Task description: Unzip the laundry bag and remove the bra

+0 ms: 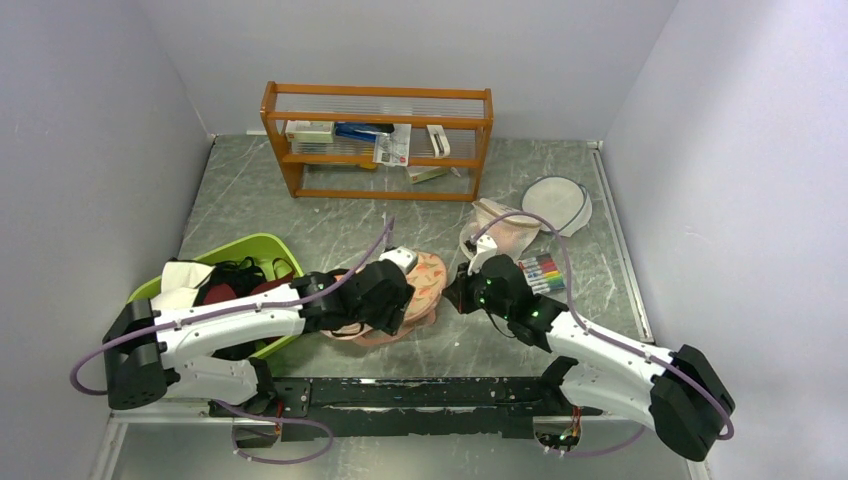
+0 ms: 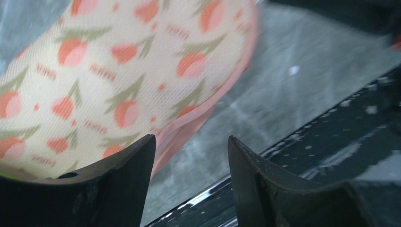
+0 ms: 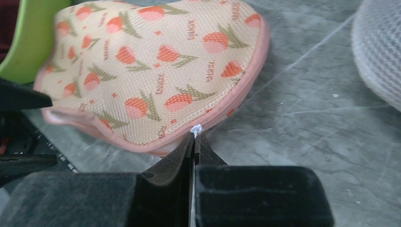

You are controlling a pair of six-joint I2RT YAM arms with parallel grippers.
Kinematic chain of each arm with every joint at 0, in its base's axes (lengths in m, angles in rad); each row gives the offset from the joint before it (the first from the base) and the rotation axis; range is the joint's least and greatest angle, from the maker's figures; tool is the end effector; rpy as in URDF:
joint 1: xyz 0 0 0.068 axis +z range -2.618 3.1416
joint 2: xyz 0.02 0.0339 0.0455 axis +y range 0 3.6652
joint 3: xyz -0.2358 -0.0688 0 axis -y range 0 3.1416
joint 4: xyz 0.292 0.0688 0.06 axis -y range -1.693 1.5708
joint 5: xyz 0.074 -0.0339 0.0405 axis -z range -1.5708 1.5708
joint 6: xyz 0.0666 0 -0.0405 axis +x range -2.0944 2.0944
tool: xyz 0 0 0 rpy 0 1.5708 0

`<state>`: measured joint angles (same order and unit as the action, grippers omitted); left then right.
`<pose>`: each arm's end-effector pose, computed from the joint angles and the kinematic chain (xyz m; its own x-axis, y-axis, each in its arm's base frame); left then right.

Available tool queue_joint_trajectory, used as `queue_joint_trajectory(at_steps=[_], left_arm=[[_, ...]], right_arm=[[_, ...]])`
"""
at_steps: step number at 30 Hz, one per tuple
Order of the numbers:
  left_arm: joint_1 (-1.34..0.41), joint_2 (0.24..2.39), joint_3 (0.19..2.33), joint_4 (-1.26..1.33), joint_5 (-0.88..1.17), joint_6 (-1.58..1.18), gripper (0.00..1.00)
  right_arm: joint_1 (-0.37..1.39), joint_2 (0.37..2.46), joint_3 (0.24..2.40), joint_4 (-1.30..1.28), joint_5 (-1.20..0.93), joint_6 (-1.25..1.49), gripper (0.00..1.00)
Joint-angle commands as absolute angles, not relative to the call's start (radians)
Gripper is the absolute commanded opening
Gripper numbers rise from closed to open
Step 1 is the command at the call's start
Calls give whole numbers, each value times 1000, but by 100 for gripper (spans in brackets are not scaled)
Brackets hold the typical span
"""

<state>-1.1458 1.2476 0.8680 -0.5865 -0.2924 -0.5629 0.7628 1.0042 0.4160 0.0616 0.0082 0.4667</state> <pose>0.1481 -0.2808 0.1713 -0.7163 0.3435 -0.6073 0.4996 0.8601 -0.1028 0.2109 0.2008 0.1297 -0.6330 0.0173 -0.7739 -0.4490 0.8062 0.3853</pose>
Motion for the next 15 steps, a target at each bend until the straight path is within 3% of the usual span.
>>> queue_joint_trajectory(at_steps=[1,15], left_arm=[[-1150,1259,980,-508,-198,-492,69],[-1151,1523,1082,-419,-233,-450,55]], right_arm=[[775,958,396,124,-121,483,0],[797,928,393,132,-167,529,0]])
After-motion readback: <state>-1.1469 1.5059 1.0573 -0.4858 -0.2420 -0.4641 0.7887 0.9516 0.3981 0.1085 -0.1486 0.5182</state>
